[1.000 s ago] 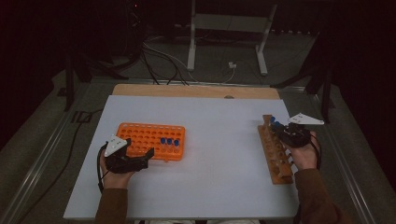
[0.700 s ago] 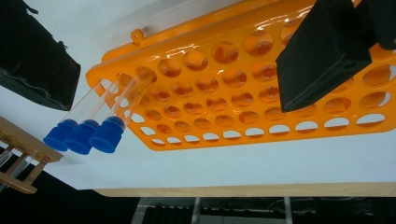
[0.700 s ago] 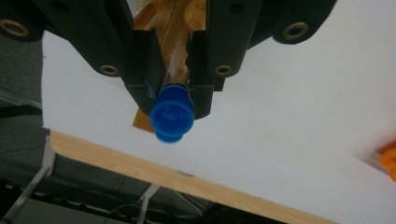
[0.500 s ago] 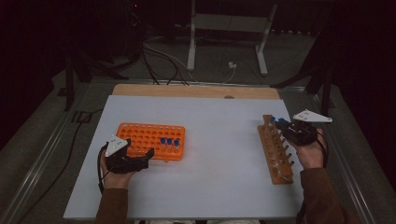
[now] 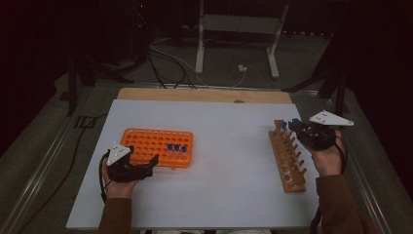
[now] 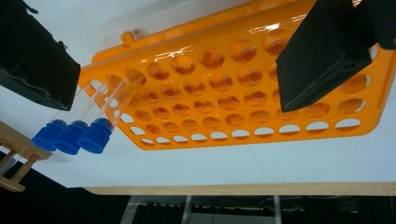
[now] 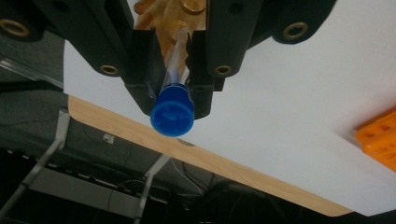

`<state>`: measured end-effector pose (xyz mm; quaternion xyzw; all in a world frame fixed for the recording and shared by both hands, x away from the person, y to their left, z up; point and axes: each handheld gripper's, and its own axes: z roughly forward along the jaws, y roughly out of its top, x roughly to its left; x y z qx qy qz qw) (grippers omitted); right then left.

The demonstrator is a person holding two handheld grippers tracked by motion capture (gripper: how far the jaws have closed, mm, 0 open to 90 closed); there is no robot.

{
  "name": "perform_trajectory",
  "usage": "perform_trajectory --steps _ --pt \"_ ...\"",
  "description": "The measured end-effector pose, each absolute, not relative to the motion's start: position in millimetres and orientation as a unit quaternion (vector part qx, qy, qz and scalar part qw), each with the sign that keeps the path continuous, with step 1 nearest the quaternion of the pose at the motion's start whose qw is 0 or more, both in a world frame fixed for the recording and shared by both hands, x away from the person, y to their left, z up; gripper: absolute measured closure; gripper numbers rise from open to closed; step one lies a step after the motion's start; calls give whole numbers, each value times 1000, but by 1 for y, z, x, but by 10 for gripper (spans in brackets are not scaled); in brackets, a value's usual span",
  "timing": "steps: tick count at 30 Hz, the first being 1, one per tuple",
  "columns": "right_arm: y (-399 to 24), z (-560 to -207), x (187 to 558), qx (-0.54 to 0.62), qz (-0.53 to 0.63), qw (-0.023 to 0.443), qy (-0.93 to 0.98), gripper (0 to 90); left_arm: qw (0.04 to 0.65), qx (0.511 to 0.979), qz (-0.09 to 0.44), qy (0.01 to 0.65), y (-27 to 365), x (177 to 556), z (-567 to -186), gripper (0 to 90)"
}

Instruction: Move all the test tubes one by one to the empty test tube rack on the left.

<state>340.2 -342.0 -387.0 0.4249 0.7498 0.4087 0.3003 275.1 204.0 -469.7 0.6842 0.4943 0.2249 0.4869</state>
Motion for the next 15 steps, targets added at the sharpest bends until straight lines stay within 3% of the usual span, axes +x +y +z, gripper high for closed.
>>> perform_trajectory --steps 15 --pt "-302 -387 334 386 428 274 770 768 491 683 238 485 199 272 -466 6"
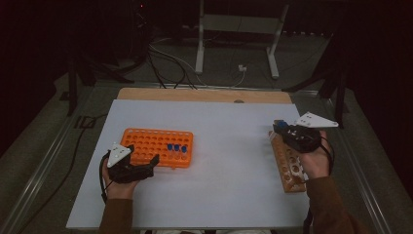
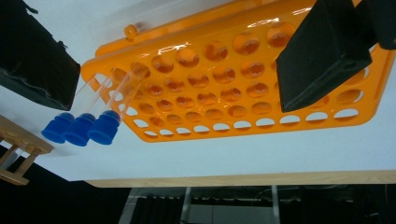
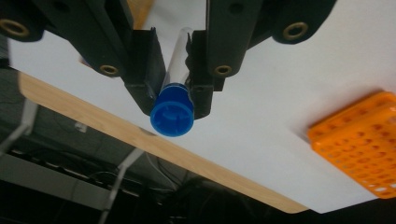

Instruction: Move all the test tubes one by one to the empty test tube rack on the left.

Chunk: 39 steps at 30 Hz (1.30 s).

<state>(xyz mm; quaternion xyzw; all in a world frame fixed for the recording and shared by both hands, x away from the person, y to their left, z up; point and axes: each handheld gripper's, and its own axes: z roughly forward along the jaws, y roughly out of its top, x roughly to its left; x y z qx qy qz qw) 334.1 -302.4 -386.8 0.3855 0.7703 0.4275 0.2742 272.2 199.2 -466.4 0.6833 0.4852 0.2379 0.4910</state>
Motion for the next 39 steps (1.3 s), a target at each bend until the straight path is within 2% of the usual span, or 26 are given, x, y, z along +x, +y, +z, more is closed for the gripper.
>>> perform_trajectory --steps 39 --pt "-196 -395 329 304 471 178 809 767 494 711 229 445 172 271 -459 9"
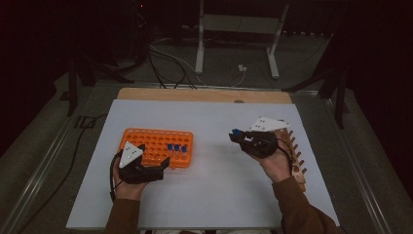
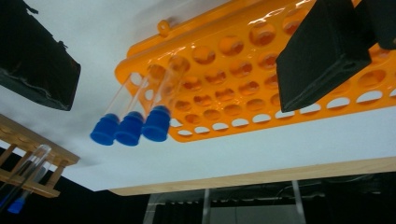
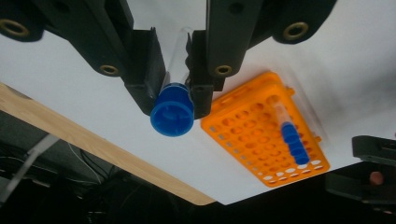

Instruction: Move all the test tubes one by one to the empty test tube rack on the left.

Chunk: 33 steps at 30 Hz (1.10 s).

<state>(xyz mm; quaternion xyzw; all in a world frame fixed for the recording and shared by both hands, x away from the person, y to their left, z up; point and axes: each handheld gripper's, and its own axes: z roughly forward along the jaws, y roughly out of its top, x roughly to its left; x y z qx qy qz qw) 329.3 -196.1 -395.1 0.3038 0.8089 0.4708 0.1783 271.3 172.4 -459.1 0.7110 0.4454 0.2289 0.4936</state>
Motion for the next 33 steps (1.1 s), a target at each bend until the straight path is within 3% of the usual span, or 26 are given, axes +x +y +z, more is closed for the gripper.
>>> perform_trajectory --steps 7,15,24,33 --pt "-183 -397 327 292 474 164 814 766 503 718 228 423 156 269 -447 18" --pt "-170 -397 326 281 477 146 820 767 506 737 231 384 125 268 -435 86" --pt "-158 -396 324 274 488 120 820 766 506 752 237 349 83 270 -429 257" --pt "-153 -395 322 269 497 100 819 766 499 766 227 334 55 280 -441 515"
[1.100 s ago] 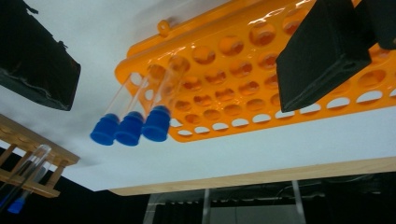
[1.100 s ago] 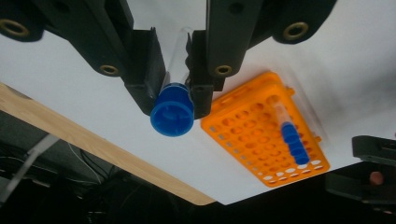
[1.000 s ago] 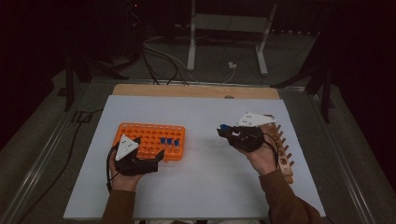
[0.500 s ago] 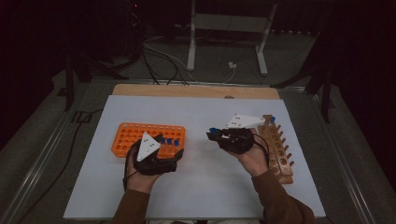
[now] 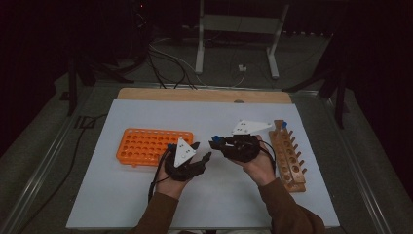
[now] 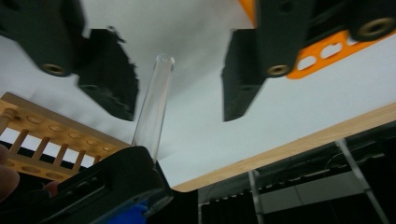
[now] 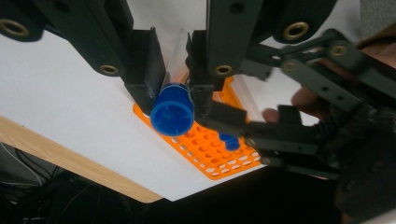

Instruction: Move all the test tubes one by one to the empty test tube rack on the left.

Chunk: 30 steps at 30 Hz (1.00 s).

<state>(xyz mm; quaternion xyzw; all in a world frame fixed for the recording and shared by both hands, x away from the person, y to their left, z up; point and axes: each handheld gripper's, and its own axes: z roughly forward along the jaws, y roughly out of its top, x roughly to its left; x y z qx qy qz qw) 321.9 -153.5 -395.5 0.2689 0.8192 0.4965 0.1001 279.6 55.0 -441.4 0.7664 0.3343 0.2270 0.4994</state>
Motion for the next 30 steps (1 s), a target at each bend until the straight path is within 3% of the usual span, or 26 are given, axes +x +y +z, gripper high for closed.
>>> perform_trajectory --steps 17,22,26,30 --pt "-147 -398 322 262 494 86 824 766 521 765 217 310 46 282 -445 759" --pt "-148 -399 322 263 497 83 823 757 522 767 217 305 46 281 -445 776" --pt "-152 -399 324 267 505 76 817 619 522 766 216 308 48 282 -445 777" --pt "-157 -398 324 272 508 73 814 412 521 764 213 316 51 284 -445 778"
